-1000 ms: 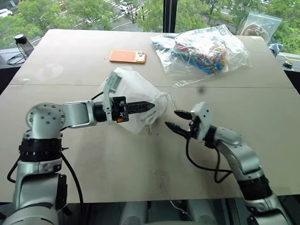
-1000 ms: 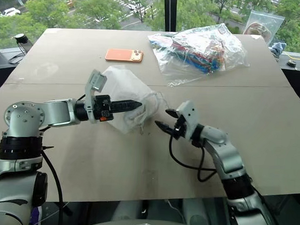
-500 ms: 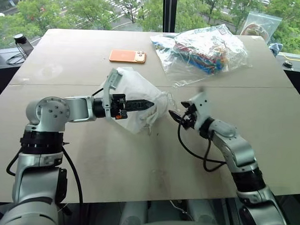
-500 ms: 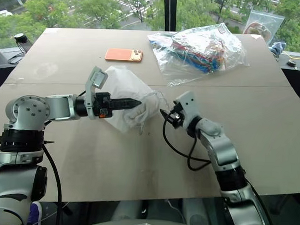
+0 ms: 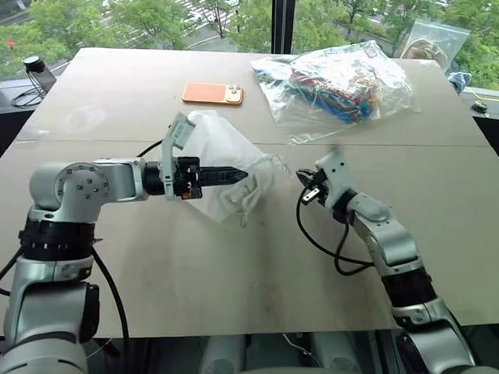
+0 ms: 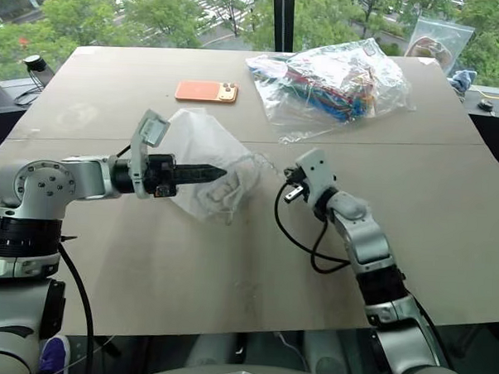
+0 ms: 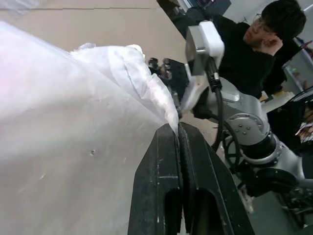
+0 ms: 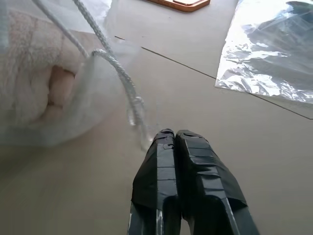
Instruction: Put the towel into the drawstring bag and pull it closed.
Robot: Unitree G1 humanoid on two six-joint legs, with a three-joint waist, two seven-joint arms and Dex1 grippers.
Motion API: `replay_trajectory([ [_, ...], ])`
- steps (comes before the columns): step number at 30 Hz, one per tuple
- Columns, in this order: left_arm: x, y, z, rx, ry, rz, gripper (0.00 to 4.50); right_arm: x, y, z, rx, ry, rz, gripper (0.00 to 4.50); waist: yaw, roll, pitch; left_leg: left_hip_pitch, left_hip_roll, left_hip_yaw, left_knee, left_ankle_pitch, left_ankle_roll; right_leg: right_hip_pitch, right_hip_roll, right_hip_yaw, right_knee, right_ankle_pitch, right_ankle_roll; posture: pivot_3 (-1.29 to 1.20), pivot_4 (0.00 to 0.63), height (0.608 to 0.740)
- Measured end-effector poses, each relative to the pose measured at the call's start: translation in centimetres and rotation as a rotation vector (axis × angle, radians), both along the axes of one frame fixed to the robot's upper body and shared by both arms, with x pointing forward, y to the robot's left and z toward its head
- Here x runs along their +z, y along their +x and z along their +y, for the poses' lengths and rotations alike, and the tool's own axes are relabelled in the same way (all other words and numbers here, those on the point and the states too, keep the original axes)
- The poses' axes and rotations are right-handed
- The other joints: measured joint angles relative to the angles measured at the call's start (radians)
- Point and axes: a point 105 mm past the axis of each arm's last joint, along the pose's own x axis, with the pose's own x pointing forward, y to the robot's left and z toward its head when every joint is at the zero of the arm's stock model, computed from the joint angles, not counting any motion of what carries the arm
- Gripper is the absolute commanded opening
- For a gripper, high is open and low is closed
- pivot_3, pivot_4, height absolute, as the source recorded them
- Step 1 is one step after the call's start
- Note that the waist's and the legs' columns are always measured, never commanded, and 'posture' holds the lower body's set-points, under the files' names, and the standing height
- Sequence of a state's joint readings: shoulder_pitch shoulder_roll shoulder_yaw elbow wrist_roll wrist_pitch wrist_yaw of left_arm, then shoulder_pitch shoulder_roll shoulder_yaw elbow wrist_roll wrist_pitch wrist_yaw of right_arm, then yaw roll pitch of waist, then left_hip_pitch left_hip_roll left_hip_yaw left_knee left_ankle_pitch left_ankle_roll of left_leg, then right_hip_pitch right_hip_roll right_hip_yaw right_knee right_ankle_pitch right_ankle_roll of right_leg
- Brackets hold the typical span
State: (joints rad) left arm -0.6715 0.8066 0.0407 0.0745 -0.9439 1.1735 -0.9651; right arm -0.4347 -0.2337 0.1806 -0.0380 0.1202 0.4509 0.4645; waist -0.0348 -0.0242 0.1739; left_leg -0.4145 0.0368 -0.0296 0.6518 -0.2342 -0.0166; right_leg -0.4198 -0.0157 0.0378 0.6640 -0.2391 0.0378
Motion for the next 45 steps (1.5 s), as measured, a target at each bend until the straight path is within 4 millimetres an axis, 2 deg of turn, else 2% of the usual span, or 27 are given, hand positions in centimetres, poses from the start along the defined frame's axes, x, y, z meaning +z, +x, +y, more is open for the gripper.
replay_trajectory([
  [7, 2.3, 2.5, -0.4, -0.104, 0.082, -0.127, 0.00, 2.8, -2.4, -2.1, -0.045, 0.002, -0.039, 0.05, -0.002, 0.000, 0.000, 0.000, 0.000, 0.001, 0.000, 0.000, 0.000, 0.000, 0.001, 0.001, 0.000, 0.000, 0.000, 0.00, 0.150, 0.740],
  [9, 2.5, 2.6, -0.5, -0.128, 0.094, -0.138, 0.00, 2.9, -2.6, -1.9, -0.036, 0.008, -0.032, 0.48, -0.009, 0.000, 0.000, 0.000, 0.000, 0.001, 0.000, 0.000, 0.000, 0.000, 0.001, 0.002, 0.000, 0.000, 0.000, 0.00, 0.150, 0.740],
  [12, 1.9, 2.7, -0.6, -0.164, 0.111, -0.132, 0.00, 2.8, -2.8, -0.1, 0.024, 0.075, 0.017, 1.73, -0.012, 0.000, 0.000, 0.000, 0.001, 0.001, 0.000, 0.000, 0.000, -0.001, 0.002, 0.002, 0.000, 0.000, 0.000, 0.00, 0.150, 0.740],
  [14, 1.6, 2.7, -0.8, -0.175, 0.117, -0.124, 0.00, 2.8, -2.1, 1.1, 0.041, 0.098, 0.035, 2.30, -0.011, 0.000, 0.000, 0.000, 0.001, 0.001, 0.000, 0.000, 0.000, -0.002, 0.002, 0.002, 0.001, 0.000, 0.000, 0.00, 0.150, 0.740],
  [15, 1.6, 2.7, -0.9, -0.179, 0.117, -0.124, 0.00, 2.9, -1.8, 1.6, 0.049, 0.107, 0.040, 2.81, -0.010, 0.000, 0.000, 0.000, 0.001, 0.001, 0.000, 0.000, 0.000, -0.002, 0.002, 0.002, 0.001, 0.000, 0.000, 0.00, 0.150, 0.740],
  [16, 1.5, 2.6, -1.0, -0.183, 0.120, -0.125, 0.00, 2.9, -1.1, 2.3, 0.058, 0.122, 0.054, 2.91, -0.008, 0.000, 0.000, -0.001, 0.001, 0.001, 0.001, 0.000, 0.000, -0.002, 0.001, 0.002, 0.001, 0.000, 0.000, 0.00, 0.150, 0.740],
  [21, 1.6, 2.5, -0.8, -0.171, 0.118, -0.125, 0.00, 1.7, -0.6, 3.8, 0.118, 0.115, 0.120, 2.91, -0.004, 0.000, 0.000, -0.002, 0.001, 0.001, 0.000, 0.000, 0.000, -0.002, 0.000, 0.001, -0.001, 0.000, 0.000, 0.00, 0.150, 0.740],
  [25, 1.3, 2.1, -0.7, -0.161, 0.120, -0.112, 0.00, 0.2, 0.1, 4.0, 0.111, 0.097, 0.177, 2.91, -0.007, 0.000, 0.000, -0.002, 0.001, 0.001, 0.000, 0.000, 0.000, -0.002, 0.001, 0.001, 0.001, 0.000, 0.000, 0.00, 0.150, 0.740],
  [31, 1.4, 1.8, -0.5, -0.147, 0.116, -0.116, 0.00, -0.4, 0.9, 4.2, 0.105, 0.096, 0.183, 2.91, -0.009, 0.000, 0.000, -0.001, 0.001, 0.001, 0.000, 0.000, 0.000, -0.002, 0.001, 0.002, 0.001, 0.000, 0.000, 0.00, 0.150, 0.740],
  [32, 1.3, 1.8, -0.4, -0.141, 0.114, -0.111, 0.00, -0.6, 1.0, 4.3, 0.107, 0.098, 0.186, 2.41, -0.010, 0.000, 0.000, -0.001, 0.001, 0.001, 0.000, 0.000, 0.000, -0.002, 0.001, 0.002, 0.001, 0.000, 0.000, 0.00, 0.150, 0.740],
  [33, 1.3, 1.8, -0.4, -0.136, 0.115, -0.108, 0.00, -0.7, 1.1, 4.4, 0.107, 0.098, 0.188, 2.25, -0.010, 0.000, 0.000, -0.001, 0.001, 0.001, 0.000, 0.000, 0.000, -0.002, 0.001, 0.002, 0.001, 0.000, 0.000, 0.00, 0.150, 0.740],
  [37, 1.7, 1.7, -0.3, -0.129, 0.114, -0.126, 0.00, -1.5, 1.5, 4.2, 0.105, 0.081, 0.194, 0.32, -0.008, 0.000, 0.000, -0.001, 0.001, 0.001, 0.000, 0.000, 0.000, -0.002, 0.001, 0.002, 0.001, 0.000, 0.000, 0.00, 0.150, 0.740],
  [38, 1.8, 1.6, -0.4, -0.129, 0.112, -0.125, 0.00, -1.6, 1.6, 4.1, 0.106, 0.069, 0.186, 0.07, -0.007, 0.000, 0.000, -0.001, 0.001, 0.001, 0.000, 0.000, 0.000, -0.002, 0.001, 0.002, 0.001, 0.000, 0.000, 0.00, 0.150, 0.740],
  [41, 1.8, 1.7, -0.3, -0.125, 0.112, -0.122, 0.00, -1.3, 1.6, 3.4, 0.103, 0.042, 0.159, 0.07, -0.006, 0.000, 0.000, -0.001, 0.001, 0.001, 0.000, 0.000, 0.000, -0.002, 0.001, 0.002, 0.001, 0.000, 0.000, 0.00, 0.150, 0.740],
  [45, 1.9, 2.1, -0.2, -0.099, 0.111, -0.146, 0.00, -0.4, 1.0, 0.7, 0.040, -0.027, 0.084, 0.07, -0.003, 0.000, 0.000, -0.002, 0.001, 0.001, 0.000, 0.000, 0.000, -0.002, 0.000, 0.001, 0.001, 0.000, 0.000, 0.00, 0.150, 0.740],
])
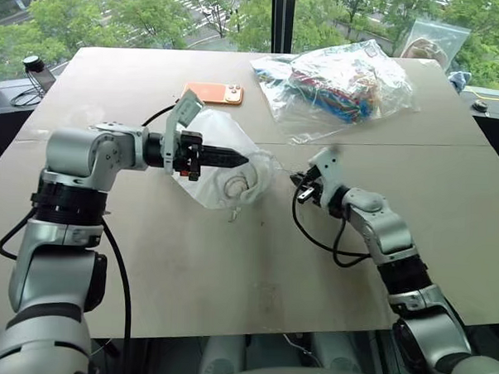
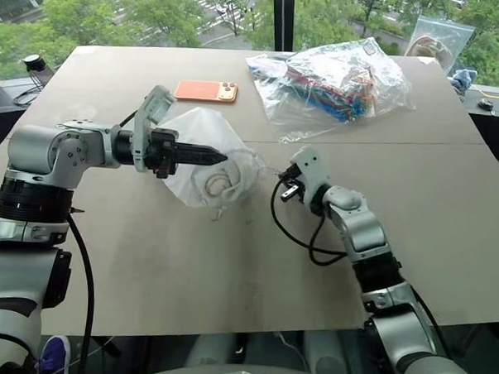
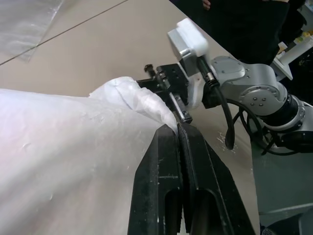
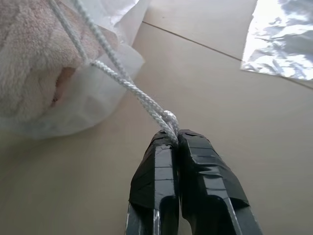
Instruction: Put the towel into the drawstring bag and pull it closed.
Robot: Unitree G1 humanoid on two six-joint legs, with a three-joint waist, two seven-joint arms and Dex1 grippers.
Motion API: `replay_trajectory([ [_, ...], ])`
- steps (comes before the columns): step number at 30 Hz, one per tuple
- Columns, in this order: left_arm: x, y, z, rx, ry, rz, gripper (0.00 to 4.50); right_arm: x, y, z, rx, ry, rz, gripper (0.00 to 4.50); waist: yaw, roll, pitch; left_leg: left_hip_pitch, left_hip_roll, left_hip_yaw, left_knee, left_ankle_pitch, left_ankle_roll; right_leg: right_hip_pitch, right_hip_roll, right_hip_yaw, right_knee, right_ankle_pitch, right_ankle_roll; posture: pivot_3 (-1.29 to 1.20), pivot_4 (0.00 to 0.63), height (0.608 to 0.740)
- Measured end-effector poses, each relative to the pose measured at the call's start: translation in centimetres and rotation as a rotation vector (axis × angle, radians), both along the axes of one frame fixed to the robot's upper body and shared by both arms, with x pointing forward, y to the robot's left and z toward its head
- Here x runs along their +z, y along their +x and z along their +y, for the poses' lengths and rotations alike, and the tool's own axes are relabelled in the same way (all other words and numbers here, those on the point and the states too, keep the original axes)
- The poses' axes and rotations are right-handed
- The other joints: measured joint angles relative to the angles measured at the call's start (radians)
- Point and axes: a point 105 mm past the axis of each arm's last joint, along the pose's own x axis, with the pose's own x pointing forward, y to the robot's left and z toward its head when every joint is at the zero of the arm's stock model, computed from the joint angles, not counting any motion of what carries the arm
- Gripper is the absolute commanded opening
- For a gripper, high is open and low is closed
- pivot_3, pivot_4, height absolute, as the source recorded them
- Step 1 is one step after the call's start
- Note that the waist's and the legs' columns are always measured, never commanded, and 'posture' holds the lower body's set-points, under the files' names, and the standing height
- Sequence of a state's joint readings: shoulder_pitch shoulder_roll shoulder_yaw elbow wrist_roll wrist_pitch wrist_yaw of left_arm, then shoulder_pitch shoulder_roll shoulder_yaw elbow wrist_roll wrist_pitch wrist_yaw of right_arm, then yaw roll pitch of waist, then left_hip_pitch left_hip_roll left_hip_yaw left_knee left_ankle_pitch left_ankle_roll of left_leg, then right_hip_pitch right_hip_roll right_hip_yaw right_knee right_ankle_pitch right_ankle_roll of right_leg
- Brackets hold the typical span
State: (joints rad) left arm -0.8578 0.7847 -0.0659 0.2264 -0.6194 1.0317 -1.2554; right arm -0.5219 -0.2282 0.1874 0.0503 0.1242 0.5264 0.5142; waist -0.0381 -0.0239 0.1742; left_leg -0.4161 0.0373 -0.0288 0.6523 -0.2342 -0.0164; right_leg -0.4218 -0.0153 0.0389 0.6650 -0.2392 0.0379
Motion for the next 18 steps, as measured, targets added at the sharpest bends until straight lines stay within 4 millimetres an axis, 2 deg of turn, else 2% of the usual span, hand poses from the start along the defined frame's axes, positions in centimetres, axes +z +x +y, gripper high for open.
replay_trajectory([
  [2, -0.1, 0.5, -0.1, 0.020, -0.015, -0.011, 0.00, 0.7, -0.8, -1.4, -0.042, -0.023, -0.027, 0.07, 0.000, 0.000, 0.000, 0.000, 0.000, 0.000, 0.000, 0.000, 0.000, 0.000, 0.000, 0.000, 0.000, 0.000, 0.000, 0.00, 0.150, 0.740],
  [6, -0.3, 0.7, -0.6, 0.015, -0.032, -0.012, 0.00, 2.7, -1.9, -2.3, -0.095, -0.022, -0.067, 0.07, -0.005, 0.000, 0.000, 0.001, 0.000, 0.000, 0.000, 0.000, 0.000, 0.000, 0.001, 0.001, 0.001, 0.000, 0.000, 0.00, 0.150, 0.740],
  [10, -0.7, 0.2, 0.2, 0.042, -0.091, 0.038, 1.22, 3.2, -2.7, -2.4, -0.113, -0.021, -0.066, 0.00, -0.007, 0.000, 0.000, 0.002, 0.000, 0.001, 0.000, 0.000, 0.000, 0.000, 0.001, 0.002, 0.002, 0.000, 0.000, 0.00, 0.150, 0.740],
  [12, -2.3, -0.2, 1.8, 0.110, -0.108, 0.095, 2.26, 2.9, -2.7, -2.5, -0.127, -0.028, -0.050, 0.00, -0.010, 0.000, 0.000, 0.002, 0.000, 0.002, 0.000, 0.000, 0.000, 0.000, 0.001, 0.003, 0.003, 0.000, 0.000, 0.00, 0.150, 0.740],
  [13, -3.9, -0.9, 3.3, 0.167, -0.088, 0.130, 2.97, 2.7, -2.7, -2.5, -0.133, -0.033, -0.045, 0.00, -0.012, 0.000, 0.000, 0.002, 0.000, 0.002, 0.000, 0.000, 0.000, -0.001, 0.001, 0.003, 0.003, 0.000, 0.000, 0.00, 0.150, 0.740],
  [14, -4.1, -1.0, 3.5, 0.172, -0.084, 0.136, 3.18, 2.7, -2.7, -2.6, -0.134, -0.033, -0.045, 0.00, -0.012, 0.000, 0.000, 0.002, 0.001, 0.002, 0.000, 0.000, 0.000, -0.001, 0.001, 0.003, 0.003, 0.000, 0.000, 0.00, 0.150, 0.740],
  [15, -5.4, -2.0, 4.7, 0.207, -0.055, 0.172, 3.18, 2.6, -2.7, -2.5, -0.138, -0.036, -0.039, 0.00, -0.007, 0.000, 0.000, 0.001, 0.001, 0.002, 0.000, 0.000, 0.000, -0.001, 0.000, 0.002, 0.002, 0.000, 0.000, 0.00, 0.150, 0.740],
  [18, -6.7, -5.0, 6.4, 0.226, -0.008, 0.209, 3.18, 2.6, -2.6, -2.5, -0.142, -0.033, -0.039, 0.00, -0.003, -0.001, 0.000, 0.001, 0.001, 0.002, 0.000, 0.000, 0.000, -0.002, -0.001, 0.003, 0.002, 0.000, 0.000, 0.00, 0.150, 0.740],
])
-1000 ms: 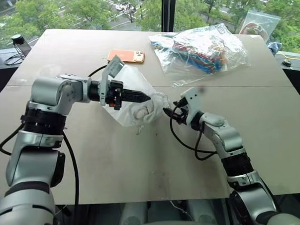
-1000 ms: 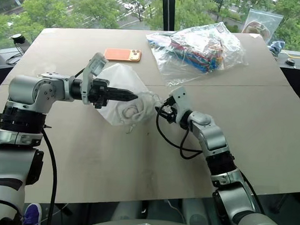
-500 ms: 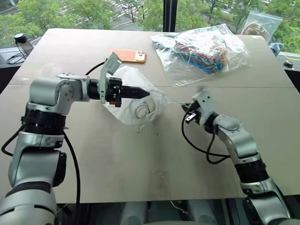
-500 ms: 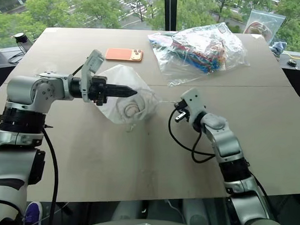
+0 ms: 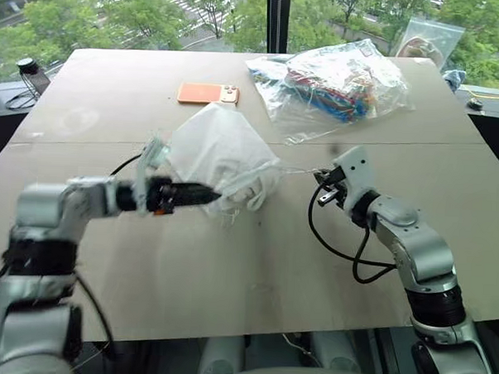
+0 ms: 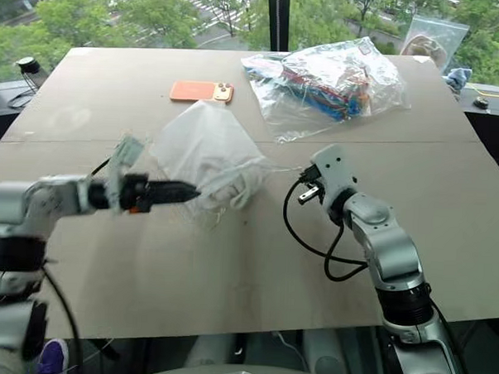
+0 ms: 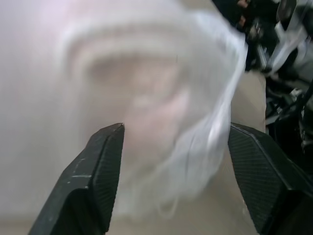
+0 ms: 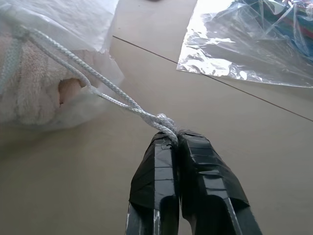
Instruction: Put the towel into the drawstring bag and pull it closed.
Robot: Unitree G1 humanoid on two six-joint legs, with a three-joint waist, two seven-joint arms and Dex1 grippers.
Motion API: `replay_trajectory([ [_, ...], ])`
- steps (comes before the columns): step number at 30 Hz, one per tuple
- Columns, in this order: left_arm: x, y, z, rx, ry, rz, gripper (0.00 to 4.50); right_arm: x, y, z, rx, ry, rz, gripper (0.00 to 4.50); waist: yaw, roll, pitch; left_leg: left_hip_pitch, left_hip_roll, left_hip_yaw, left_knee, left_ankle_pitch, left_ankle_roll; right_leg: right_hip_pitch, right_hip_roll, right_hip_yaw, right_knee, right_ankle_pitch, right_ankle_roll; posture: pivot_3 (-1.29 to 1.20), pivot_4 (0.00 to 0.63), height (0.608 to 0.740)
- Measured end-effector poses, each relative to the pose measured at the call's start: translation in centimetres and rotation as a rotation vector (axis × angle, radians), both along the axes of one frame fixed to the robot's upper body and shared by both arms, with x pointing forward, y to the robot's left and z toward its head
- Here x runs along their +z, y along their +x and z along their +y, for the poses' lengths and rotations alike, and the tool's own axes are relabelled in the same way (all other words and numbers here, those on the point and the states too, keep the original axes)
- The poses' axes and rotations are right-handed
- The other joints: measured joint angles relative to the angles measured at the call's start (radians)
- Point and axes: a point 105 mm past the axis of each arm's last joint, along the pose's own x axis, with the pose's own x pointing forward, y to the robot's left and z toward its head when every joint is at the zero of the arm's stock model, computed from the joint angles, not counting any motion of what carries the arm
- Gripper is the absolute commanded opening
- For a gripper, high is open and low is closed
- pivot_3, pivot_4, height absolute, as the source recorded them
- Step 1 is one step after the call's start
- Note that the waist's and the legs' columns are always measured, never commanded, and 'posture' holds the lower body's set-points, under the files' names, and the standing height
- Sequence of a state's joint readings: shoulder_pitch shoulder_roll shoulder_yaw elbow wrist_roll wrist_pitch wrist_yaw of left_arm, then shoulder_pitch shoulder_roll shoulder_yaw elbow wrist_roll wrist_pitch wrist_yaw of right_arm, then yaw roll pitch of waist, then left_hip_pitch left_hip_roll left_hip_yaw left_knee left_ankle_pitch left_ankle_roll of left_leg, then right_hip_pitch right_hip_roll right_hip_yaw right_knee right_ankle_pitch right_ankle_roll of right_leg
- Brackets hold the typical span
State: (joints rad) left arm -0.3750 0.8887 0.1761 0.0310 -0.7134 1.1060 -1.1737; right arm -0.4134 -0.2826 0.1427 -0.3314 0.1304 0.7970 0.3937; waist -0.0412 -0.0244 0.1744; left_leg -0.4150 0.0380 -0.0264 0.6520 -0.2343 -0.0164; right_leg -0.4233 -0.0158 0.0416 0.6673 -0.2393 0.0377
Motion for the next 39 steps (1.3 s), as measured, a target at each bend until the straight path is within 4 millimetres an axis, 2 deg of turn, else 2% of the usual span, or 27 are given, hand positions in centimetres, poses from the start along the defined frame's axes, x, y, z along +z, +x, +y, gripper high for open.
replay_trajectory([
  [3, -0.9, -2.2, 0.0, -0.001, 0.040, -0.033, 3.18, 0.1, 0.0, 0.1, 0.005, 0.001, -0.001, 0.00, 0.010, 0.000, 0.000, 0.000, -0.001, 0.000, 0.000, 0.000, 0.000, 0.001, -0.002, -0.001, -0.001, 0.000, 0.000, 0.00, 0.150, 0.740],
  [8, -2.5, -2.5, -2.3, 0.031, 0.101, -0.208, 3.18, -0.3, 0.2, 0.3, 0.023, 0.000, 0.012, 0.00, 0.027, -0.001, 0.000, 0.001, -0.001, 0.000, 0.001, 0.000, 0.000, 0.002, -0.001, 0.000, 0.000, 0.000, 0.000, 0.00, 0.150, 0.740],
  [11, -3.3, -2.2, -3.1, 0.051, 0.133, -0.257, 3.18, -0.4, 0.3, 0.2, 0.024, -0.008, 0.016, 0.00, 0.026, 0.000, 0.000, 0.001, -0.001, 0.000, 0.001, 0.000, 0.000, 0.002, 0.000, -0.001, 0.000, 0.000, 0.000, 0.00, 0.150, 0.740],
  [14, -4.8, -1.3, -5.2, 0.077, 0.149, -0.316, 3.18, -0.1, 0.4, 0.3, 0.033, -0.010, 0.007, 0.00, 0.026, 0.000, -0.001, 0.001, -0.001, 0.000, 0.001, 0.000, 0.000, 0.002, 0.000, 0.000, 0.000, 0.000, 0.000, 0.00, 0.150, 0.740],
  [19, -5.2, 0.0, -7.1, 0.082, 0.134, -0.354, 3.18, -0.1, 0.5, 0.2, 0.032, -0.012, 0.006, 0.00, 0.026, 0.000, -0.001, 0.001, -0.001, 0.000, 0.001, 0.000, 0.000, 0.002, 0.000, -0.001, 0.000, 0.000, 0.000, 0.00, 0.150, 0.740],
  [20, -5.3, 0.3, -7.4, 0.083, 0.135, -0.362, 2.66, -0.1, 0.5, 0.2, 0.030, -0.013, 0.006, 0.00, 0.026, 0.000, -0.001, 0.001, -0.001, 0.000, 0.001, 0.000, 0.000, 0.002, 0.000, 0.000, 0.000, 0.000, 0.000, 0.00, 0.150, 0.740],
  [22, -5.5, 1.0, -8.0, 0.107, 0.109, -0.362, 1.99, -0.1, 0.5, 0.1, 0.024, -0.013, 0.004, 0.00, 0.025, 0.000, -0.001, 0.001, -0.001, 0.000, 0.001, 0.000, 0.000, 0.002, 0.000, 0.000, 0.000, 0.000, 0.000, 0.00, 0.150, 0.740],
  [26, -5.4, 1.6, -8.0, 0.143, 0.093, -0.379, 0.04, 0.1, 0.7, -0.3, -0.002, -0.009, -0.002, 0.00, 0.022, 0.000, -0.001, 0.001, -0.001, 0.000, 0.001, 0.000, 0.000, 0.002, 0.000, 0.000, 0.000, 0.000, 0.000, 0.00, 0.150, 0.740],
  [29, -4.8, 2.0, -7.3, 0.188, 0.099, -0.418, 0.04, 0.9, 0.9, -0.7, -0.027, 0.031, -0.053, 0.00, 0.023, 0.000, -0.001, 0.001, -0.001, 0.000, 0.001, 0.000, 0.000, 0.002, 0.000, -0.001, 0.000, 0.000, 0.000, 0.00, 0.150, 0.740],
  [30, -4.4, 2.3, -6.9, 0.219, 0.103, -0.434, 0.04, 1.6, 1.0, -0.8, -0.029, 0.063, -0.087, 0.00, 0.023, 0.000, -0.001, 0.001, -0.001, 0.000, 0.001, 0.000, 0.000, 0.002, 0.000, 0.000, 0.000, 0.000, 0.000, 0.00, 0.150, 0.740],
  [32, -2.4, 2.9, -5.2, 0.314, 0.125, -0.531, 0.04, 4.0, 1.0, -1.3, -0.035, 0.145, -0.188, 0.00, 0.023, 0.000, -0.001, 0.001, -0.001, -0.001, 0.001, 0.000, 0.000, 0.002, 0.000, -0.001, 0.000, 0.000, 0.000, 0.00, 0.150, 0.740],
  [35, 1.7, 3.6, -2.7, 0.373, 0.225, -0.734, 0.04, 8.3, 1.3, -2.5, -0.059, 0.186, -0.353, 0.00, 0.024, 0.000, 0.000, 0.001, -0.001, -0.001, 0.001, 0.000, 0.000, 0.001, 0.000, -0.001, 0.001, 0.000, 0.000, 0.00, 0.150, 0.740],
  [37, 5.8, 4.5, -1.7, 0.384, 0.285, -0.905, 0.04, 11.9, 1.3, -3.2, -0.070, 0.206, -0.482, 0.00, 0.030, 0.000, 0.000, 0.001, -0.001, -0.002, 0.002, 0.000, 0.000, 0.001, 0.000, -0.002, 0.001, 0.000, 0.000, 0.00, 0.150, 0.740],
  [38, 8.6, 5.1, -1.4, 0.405, 0.291, -1.000, 0.04, 14.1, 1.1, -3.2, -0.058, 0.222, -0.552, 0.00, 0.031, 0.000, 0.000, 0.001, -0.001, -0.002, 0.002, 0.000, 0.000, 0.002, 0.000, -0.003, 0.001, 0.000, 0.000, 0.00, 0.150, 0.740],
  [39, 12.9, 5.9, -0.7, 0.442, 0.300, -1.130, 0.04, 17.3, 0.4, -2.9, -0.024, 0.231, -0.655, 0.00, 0.032, 0.000, 0.000, 0.001, -0.001, -0.002, 0.002, 0.000, 0.000, 0.002, 0.000, -0.003, 0.001, 0.000, 0.000, 0.00, 0.150, 0.740],
])
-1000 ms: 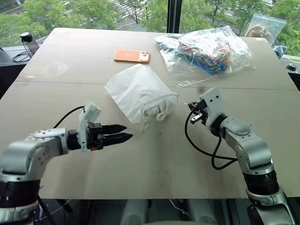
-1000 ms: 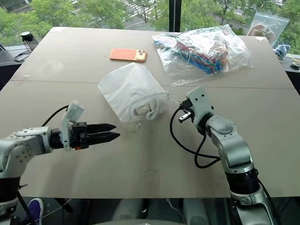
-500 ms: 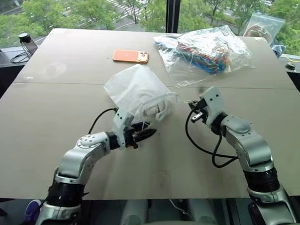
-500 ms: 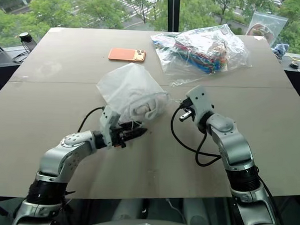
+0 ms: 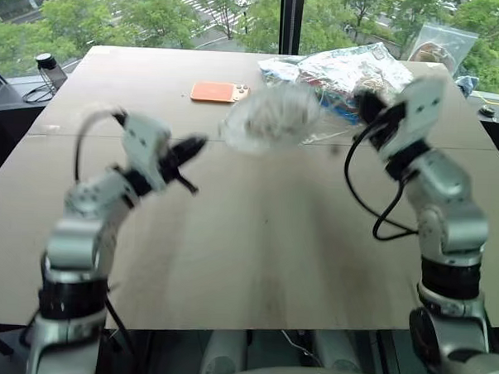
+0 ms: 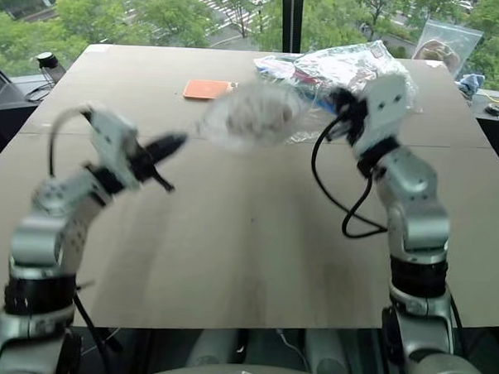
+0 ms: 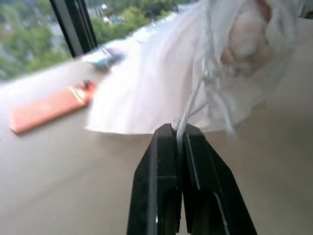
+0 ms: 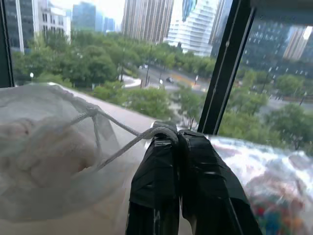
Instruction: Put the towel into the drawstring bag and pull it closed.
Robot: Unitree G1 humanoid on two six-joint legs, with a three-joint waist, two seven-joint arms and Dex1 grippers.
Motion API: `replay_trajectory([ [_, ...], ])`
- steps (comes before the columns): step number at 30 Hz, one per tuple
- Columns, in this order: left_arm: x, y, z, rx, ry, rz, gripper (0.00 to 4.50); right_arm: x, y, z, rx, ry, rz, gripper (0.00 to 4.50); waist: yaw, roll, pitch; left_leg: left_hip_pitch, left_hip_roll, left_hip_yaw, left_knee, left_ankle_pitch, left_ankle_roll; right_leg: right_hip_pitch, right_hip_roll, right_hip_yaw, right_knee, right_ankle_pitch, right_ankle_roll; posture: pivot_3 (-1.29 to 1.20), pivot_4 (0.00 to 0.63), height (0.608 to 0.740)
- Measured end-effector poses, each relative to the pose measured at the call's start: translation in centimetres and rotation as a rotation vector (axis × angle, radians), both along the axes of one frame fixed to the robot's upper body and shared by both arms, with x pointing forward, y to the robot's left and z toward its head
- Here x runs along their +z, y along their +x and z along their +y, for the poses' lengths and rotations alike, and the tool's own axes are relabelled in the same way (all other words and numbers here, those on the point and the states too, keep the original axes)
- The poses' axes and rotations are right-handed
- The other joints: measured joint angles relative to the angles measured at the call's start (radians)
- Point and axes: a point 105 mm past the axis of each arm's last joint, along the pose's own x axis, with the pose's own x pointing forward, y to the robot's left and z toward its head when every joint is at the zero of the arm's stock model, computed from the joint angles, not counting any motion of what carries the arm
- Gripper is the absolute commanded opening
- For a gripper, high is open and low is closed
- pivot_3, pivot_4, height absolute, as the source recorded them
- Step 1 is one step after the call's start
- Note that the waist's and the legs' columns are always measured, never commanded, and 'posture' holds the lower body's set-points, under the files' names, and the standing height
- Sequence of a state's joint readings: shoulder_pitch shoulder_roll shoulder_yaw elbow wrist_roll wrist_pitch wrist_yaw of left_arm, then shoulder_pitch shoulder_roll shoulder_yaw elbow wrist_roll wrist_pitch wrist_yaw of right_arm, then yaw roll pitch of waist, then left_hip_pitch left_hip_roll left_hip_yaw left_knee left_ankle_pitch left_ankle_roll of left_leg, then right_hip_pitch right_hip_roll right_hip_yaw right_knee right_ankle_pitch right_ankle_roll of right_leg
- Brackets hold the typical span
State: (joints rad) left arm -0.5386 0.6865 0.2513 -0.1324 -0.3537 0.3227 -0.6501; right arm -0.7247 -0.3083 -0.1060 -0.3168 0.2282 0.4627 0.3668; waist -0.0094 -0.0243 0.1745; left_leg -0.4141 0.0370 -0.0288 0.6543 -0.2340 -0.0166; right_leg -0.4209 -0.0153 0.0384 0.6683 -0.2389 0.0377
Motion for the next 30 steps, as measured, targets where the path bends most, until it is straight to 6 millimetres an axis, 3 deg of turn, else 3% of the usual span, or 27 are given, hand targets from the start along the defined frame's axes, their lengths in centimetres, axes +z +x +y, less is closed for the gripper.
replay_trajectory([
  [1, 2.0, 0.1, 0.5, 0.018, 0.001, -0.060, 0.04, 1.4, -0.5, 0.1, 0.010, -0.003, -0.049, 0.00, -0.003, 0.000, 0.000, 0.001, 0.000, 0.000, 0.000, 0.000, 0.000, 0.001, 0.000, 0.000, -0.001, 0.000, 0.000, 0.00, 0.150, 0.740],
  [5, 4.4, 1.7, 2.8, 0.110, 0.000, -0.124, 0.04, 2.9, -1.0, -0.8, -0.023, -0.087, -0.116, 0.00, -0.007, 0.001, -0.001, 0.001, 0.000, 0.001, -0.002, 0.000, 0.000, 0.002, -0.001, 0.000, -0.005, 0.000, 0.000, 0.00, 0.150, 0.740],
  [8, 3.5, 3.0, 4.4, 0.184, -0.025, -0.087, 0.04, 2.8, -1.0, -1.7, -0.067, -0.144, -0.110, 0.00, -0.009, 0.001, -0.001, -0.002, 0.000, 0.002, -0.003, 0.000, 0.000, 0.000, -0.001, 0.001, -0.005, 0.000, 0.000, 0.00, 0.150, 0.740],
  [11, 2.9, 3.3, 4.7, 0.199, -0.031, -0.074, 0.04, 1.7, -1.0, -2.3, -0.082, -0.155, -0.056, 0.00, -0.007, 0.000, -0.001, -0.003, 0.000, 0.002, -0.004, 0.000, 0.000, -0.001, -0.001, 0.001, -0.006, 0.000, 0.000, 0.00, 0.150, 0.740],
  [14, -0.4, 3.0, 4.6, 0.192, -0.022, -0.004, 0.04, -3.4, -1.7, -3.5, -0.118, -0.236, 0.095, 0.00, -0.004, 0.000, -0.001, -0.001, 0.000, 0.004, -0.004, 0.000, 0.000, 0.001, -0.002, 0.001, -0.006, -0.001, 0.001, 0.00, 0.150, 0.740],
  [16, -3.0, 3.2, 4.6, 0.193, -0.027, 0.065, 0.04, -5.4, -1.8, -3.8, -0.127, -0.217, 0.175, 0.00, -0.006, 0.000, 0.000, -0.003, 0.000, 0.005, -0.002, 0.000, 0.000, -0.001, -0.002, 0.002, -0.004, 0.000, 0.001, 0.00, 0.150, 0.740],
  [18, -3.9, 3.5, 4.4, 0.191, -0.013, 0.089, 0.04, -4.8, -1.8, -4.7, -0.185, -0.223, 0.162, 0.00, -0.007, 0.000, 0.001, -0.002, 0.000, 0.004, -0.001, 0.000, 0.000, -0.001, -0.001, 0.002, -0.003, 0.000, 0.001, 0.00, 0.150, 0.740],
  [22, -2.4, 3.6, 6.1, 0.267, -0.012, 0.019, 0.04, -2.9, -1.6, -9.3, -0.448, -0.201, 0.097, 0.00, -0.005, 0.000, 0.000, 0.001, 0.000, 0.004, -0.001, 0.000, 0.000, 0.001, -0.001, 0.001, -0.002, 0.000, 0.001, 0.00, 0.150, 0.740],
  [26, -1.4, 3.9, 7.3, 0.346, -0.046, -0.037, 0.04, -2.3, -1.6, -11.5, -0.571, -0.172, 0.074, 0.00, -0.006, 0.000, 0.001, 0.000, 0.000, 0.004, -0.001, 0.000, 0.000, 0.001, -0.001, 0.002, -0.002, 0.000, 0.001, 0.00, 0.150, 0.740],
  [30, -1.8, 4.1, 8.2, 0.398, -0.059, -0.038, 0.04, -2.1, -1.6, -12.7, -0.623, -0.203, 0.078, 0.00, -0.005, 0.000, 0.000, 0.000, 0.000, 0.004, -0.001, 0.000, 0.000, 0.001, -0.001, 0.002, -0.003, 0.000, 0.001, 0.00, 0.150, 0.740],
])
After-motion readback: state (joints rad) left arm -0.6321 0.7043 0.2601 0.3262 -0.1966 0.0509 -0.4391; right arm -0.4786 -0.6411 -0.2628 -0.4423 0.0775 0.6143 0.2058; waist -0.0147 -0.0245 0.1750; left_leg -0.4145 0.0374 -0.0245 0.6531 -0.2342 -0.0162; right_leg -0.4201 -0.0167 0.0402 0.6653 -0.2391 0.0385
